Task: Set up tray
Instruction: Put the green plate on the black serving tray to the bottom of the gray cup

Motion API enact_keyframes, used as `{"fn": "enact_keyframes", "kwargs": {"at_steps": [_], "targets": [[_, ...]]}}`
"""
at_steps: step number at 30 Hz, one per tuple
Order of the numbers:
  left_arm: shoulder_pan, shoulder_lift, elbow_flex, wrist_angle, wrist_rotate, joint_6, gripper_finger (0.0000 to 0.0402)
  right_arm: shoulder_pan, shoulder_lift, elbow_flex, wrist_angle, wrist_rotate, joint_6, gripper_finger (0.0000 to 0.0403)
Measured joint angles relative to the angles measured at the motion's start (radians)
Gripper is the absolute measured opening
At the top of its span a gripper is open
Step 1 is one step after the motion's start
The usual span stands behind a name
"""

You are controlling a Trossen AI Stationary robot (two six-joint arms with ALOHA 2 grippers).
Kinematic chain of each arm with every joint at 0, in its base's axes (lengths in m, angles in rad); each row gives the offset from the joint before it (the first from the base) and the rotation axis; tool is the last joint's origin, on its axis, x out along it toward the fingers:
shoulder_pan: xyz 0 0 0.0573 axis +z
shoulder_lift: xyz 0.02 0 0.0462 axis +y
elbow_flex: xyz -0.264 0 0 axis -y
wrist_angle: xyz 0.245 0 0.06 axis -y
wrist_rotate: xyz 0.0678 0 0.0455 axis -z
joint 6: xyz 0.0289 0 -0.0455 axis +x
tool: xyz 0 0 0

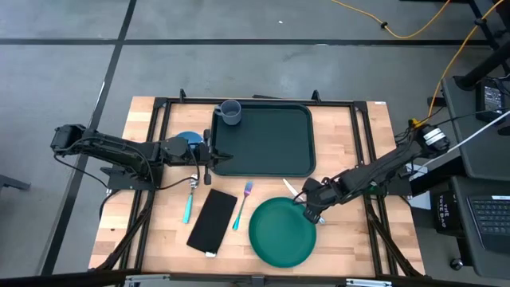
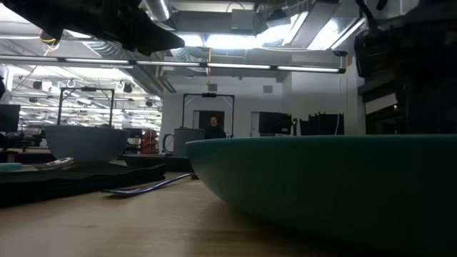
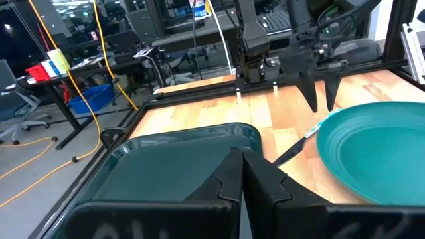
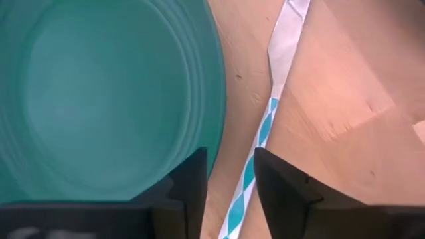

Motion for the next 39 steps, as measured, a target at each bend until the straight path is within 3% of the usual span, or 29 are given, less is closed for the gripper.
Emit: {"fn": "enact_keyframes", "kwargs": {"at_steps": [23,39], "targets": [[0.0,0.0,0.0,-0.005,0.0,0.0,0.0007,0.0,0.126,0.0,0.094,-0.003,-0.011,0.0146],[0.0,0.0,0.0,-0.005,0.0,0.0,0.0005,0.0,0.161,0.0,0.149,-0.073,-0.002,0.0131]]}}
